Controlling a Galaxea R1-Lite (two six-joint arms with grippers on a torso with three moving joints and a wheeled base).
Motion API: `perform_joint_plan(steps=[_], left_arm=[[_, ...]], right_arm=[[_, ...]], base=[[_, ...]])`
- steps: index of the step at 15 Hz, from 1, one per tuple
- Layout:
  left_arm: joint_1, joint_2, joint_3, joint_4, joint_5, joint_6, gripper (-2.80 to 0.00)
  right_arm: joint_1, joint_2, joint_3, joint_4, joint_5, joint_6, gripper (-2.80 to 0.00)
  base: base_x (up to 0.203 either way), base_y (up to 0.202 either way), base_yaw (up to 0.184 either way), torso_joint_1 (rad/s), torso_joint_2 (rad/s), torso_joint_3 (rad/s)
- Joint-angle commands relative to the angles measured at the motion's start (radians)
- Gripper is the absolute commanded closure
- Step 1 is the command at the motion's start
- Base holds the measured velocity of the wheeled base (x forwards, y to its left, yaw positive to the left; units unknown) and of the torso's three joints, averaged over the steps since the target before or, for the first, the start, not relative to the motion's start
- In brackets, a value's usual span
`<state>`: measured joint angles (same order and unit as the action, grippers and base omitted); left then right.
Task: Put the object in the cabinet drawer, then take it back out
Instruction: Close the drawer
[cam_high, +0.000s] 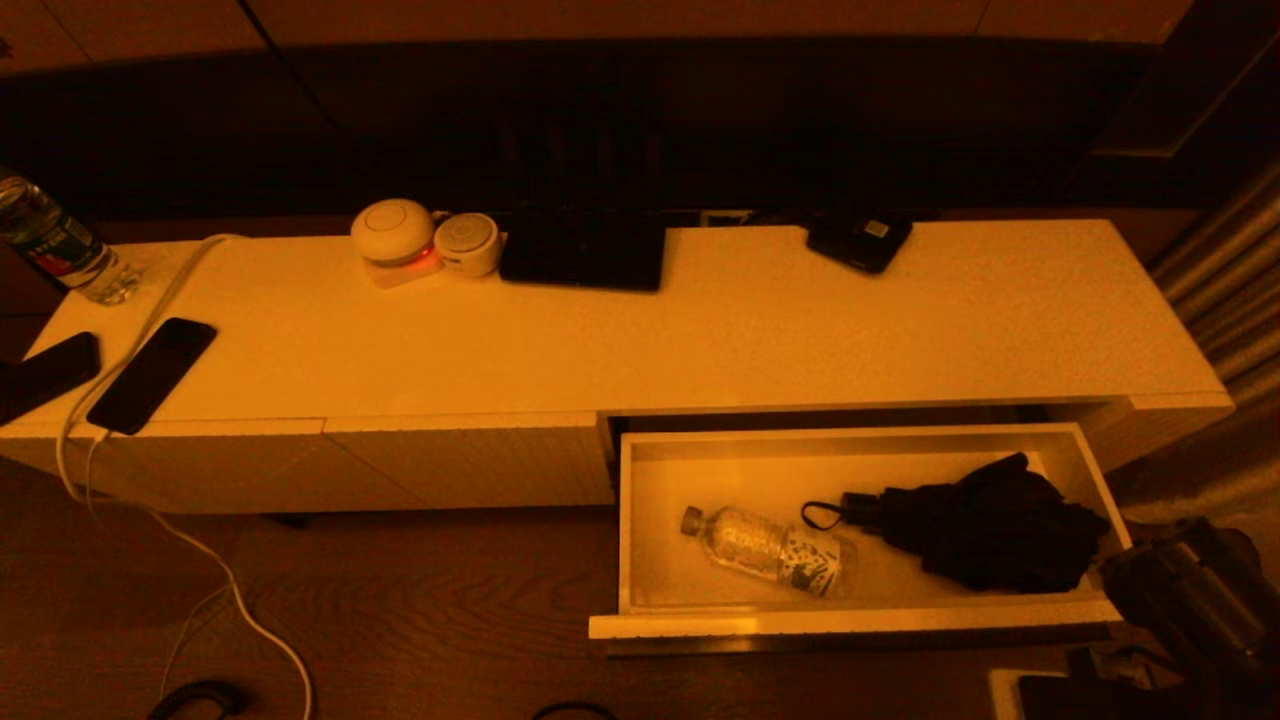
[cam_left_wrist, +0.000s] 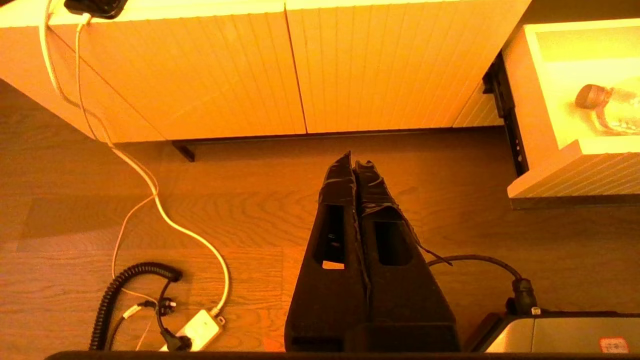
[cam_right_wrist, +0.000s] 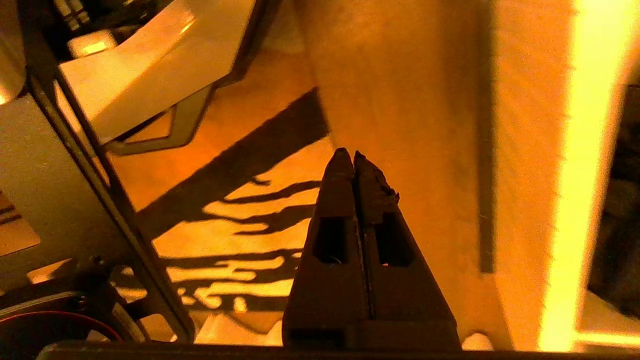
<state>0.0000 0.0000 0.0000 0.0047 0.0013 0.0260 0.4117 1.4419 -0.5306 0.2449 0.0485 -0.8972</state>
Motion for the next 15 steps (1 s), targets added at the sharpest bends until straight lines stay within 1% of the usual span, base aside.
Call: perform_joint_plan(steps=[1, 3, 6, 8, 11, 15], left_arm=[[0.000, 0.000, 0.000, 0.000, 0.000, 0.000, 0.00], [0.000, 0.000, 0.000, 0.000, 0.000, 0.000, 0.00], [0.000, 0.000, 0.000, 0.000, 0.000, 0.000, 0.00], [0.000, 0.000, 0.000, 0.000, 0.000, 0.000, 0.00], [0.000, 0.000, 0.000, 0.000, 0.000, 0.000, 0.00], [0.000, 0.000, 0.000, 0.000, 0.000, 0.000, 0.00]], right_arm=[[0.000, 0.078, -0.003, 0.001, 0.001, -0.006, 0.00], [-0.001, 0.144, -0.007, -0.026, 0.001, -0.005, 0.00], [-0.003, 0.200, -0.011, -0.104, 0.001, 0.009, 0.00], [-0.003, 0.253, -0.028, -0.182, 0.000, 0.030, 0.00], [-0.004, 0.262, -0.049, -0.234, -0.001, 0.061, 0.00], [-0.005, 0.279, -0.066, -0.320, -0.011, 0.062, 0.00]], base=[[0.000, 0.000, 0.000, 0.000, 0.00, 0.000], [0.000, 0.000, 0.000, 0.000, 0.00, 0.000], [0.000, 0.000, 0.000, 0.000, 0.00, 0.000], [0.000, 0.000, 0.000, 0.000, 0.00, 0.000], [0.000, 0.000, 0.000, 0.000, 0.00, 0.000], [0.000, 0.000, 0.000, 0.000, 0.00, 0.000]])
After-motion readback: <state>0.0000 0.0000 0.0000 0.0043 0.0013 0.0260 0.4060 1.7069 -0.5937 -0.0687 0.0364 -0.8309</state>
